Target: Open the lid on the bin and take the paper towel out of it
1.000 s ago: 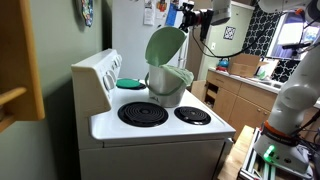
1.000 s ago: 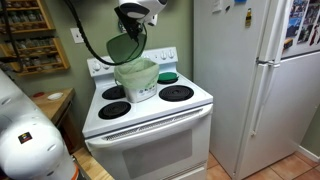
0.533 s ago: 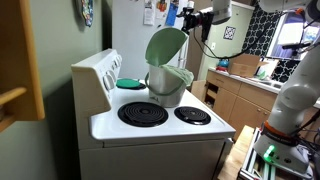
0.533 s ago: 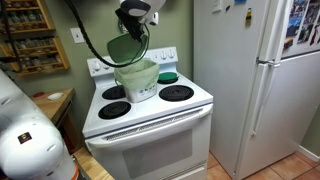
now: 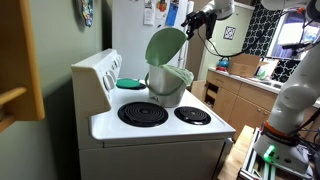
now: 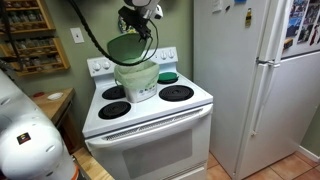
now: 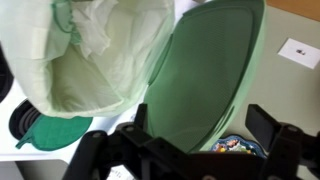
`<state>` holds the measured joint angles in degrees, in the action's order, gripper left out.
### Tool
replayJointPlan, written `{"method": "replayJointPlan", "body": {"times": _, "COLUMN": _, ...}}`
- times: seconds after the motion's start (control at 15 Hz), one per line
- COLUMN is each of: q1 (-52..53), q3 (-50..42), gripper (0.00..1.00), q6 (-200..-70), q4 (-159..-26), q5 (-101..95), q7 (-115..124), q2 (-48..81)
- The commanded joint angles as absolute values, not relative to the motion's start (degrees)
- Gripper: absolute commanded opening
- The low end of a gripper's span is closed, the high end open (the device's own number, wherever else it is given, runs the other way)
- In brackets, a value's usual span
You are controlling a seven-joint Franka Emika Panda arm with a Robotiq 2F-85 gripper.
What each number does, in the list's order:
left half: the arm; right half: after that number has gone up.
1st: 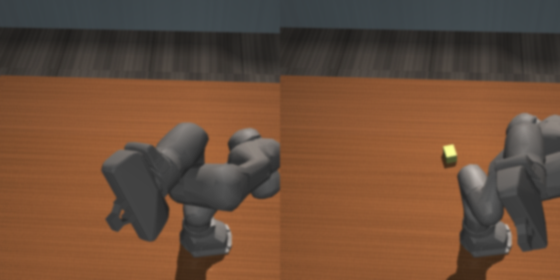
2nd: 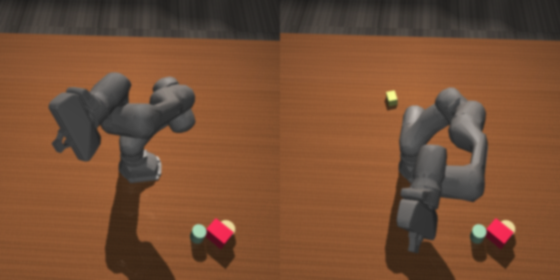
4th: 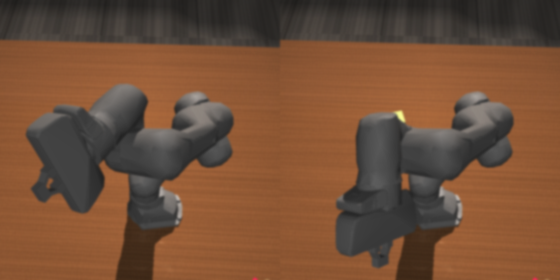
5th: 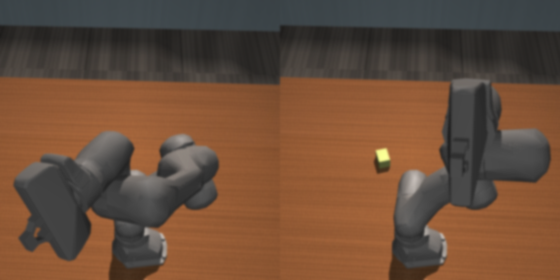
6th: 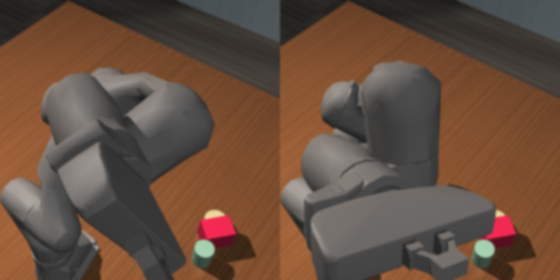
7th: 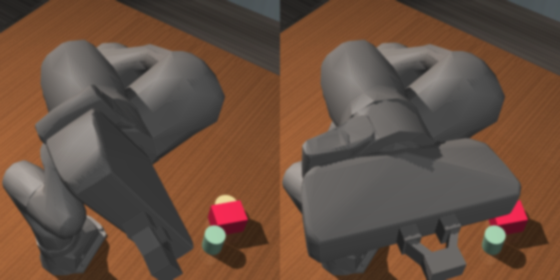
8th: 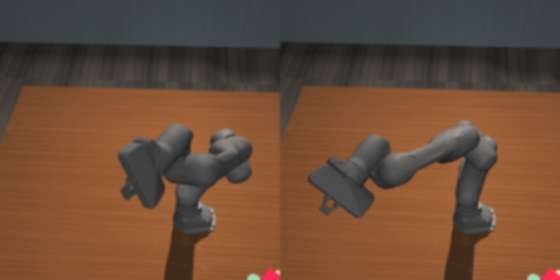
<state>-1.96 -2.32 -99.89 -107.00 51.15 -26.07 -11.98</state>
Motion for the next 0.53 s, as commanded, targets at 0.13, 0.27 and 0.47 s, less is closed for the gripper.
{"method": "replayJointPlan", "body": {"times": 0.13, "q1": -1.50, "q3": -3.12, "gripper": 1.00, "q6": -99.83, "q4": -106.03, "q5": 47.76, "q7": -26.13, "q2": -12.26}}
{"method": "replayJointPlan", "body": {"times": 0.27, "q1": -1.49, "q3": -3.12, "gripper": 1.00, "q6": -99.83, "q4": -106.01, "q5": 47.53, "q7": -26.19, "q2": -12.28}}
{"method": "replayJointPlan", "body": {"times": 0.47, "q1": -0.67, "q3": -3.72, "gripper": 1.00, "q6": -91.61, "q4": -105.40, "q5": 45.95, "q7": -31.90, "q2": -11.19}}
